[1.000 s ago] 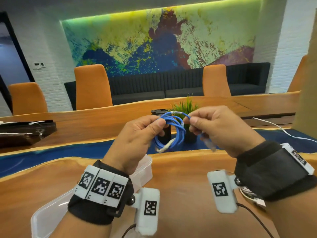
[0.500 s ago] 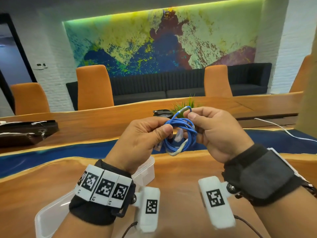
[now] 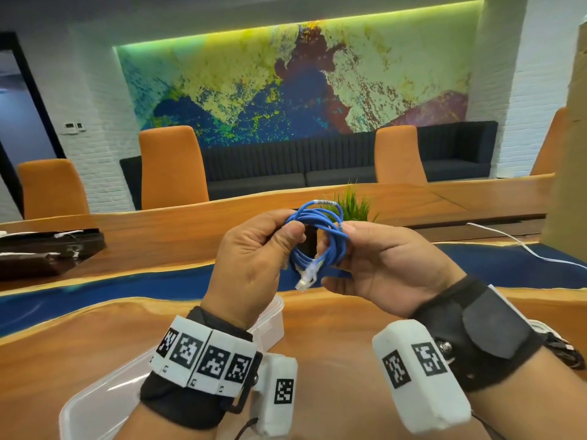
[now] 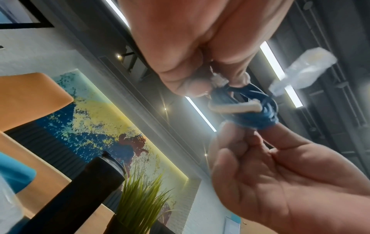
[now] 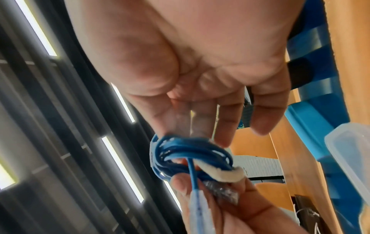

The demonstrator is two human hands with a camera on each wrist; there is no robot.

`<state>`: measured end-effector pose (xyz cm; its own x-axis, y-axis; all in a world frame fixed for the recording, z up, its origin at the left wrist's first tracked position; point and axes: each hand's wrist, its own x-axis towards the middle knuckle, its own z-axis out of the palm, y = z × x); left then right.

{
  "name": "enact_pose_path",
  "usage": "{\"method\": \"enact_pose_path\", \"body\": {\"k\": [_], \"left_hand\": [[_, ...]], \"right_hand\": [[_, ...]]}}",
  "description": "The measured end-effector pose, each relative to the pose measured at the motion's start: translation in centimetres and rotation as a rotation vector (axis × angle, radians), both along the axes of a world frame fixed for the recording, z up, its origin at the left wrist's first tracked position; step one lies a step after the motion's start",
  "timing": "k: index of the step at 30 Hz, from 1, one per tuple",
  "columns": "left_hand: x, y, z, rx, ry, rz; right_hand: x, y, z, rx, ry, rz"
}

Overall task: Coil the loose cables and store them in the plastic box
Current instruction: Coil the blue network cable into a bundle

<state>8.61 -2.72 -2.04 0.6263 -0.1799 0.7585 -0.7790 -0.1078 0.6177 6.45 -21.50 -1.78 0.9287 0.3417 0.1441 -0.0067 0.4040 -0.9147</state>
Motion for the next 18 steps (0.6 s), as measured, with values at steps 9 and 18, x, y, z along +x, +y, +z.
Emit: {"method": "enact_pose_path", "body": {"k": [9, 18], "left_hand": [[0.1, -1.2, -1.3, 0.029, -0.112, 0.22], [0.7, -1.3, -1.9, 0.049, -0.005, 0.268]], "right_hand": [[-0.8, 1.8, 0.5, -0.424, -0.203, -0.233], [-0.8, -1.7, 1.9, -1.016, -0.444, -0.559]]}}
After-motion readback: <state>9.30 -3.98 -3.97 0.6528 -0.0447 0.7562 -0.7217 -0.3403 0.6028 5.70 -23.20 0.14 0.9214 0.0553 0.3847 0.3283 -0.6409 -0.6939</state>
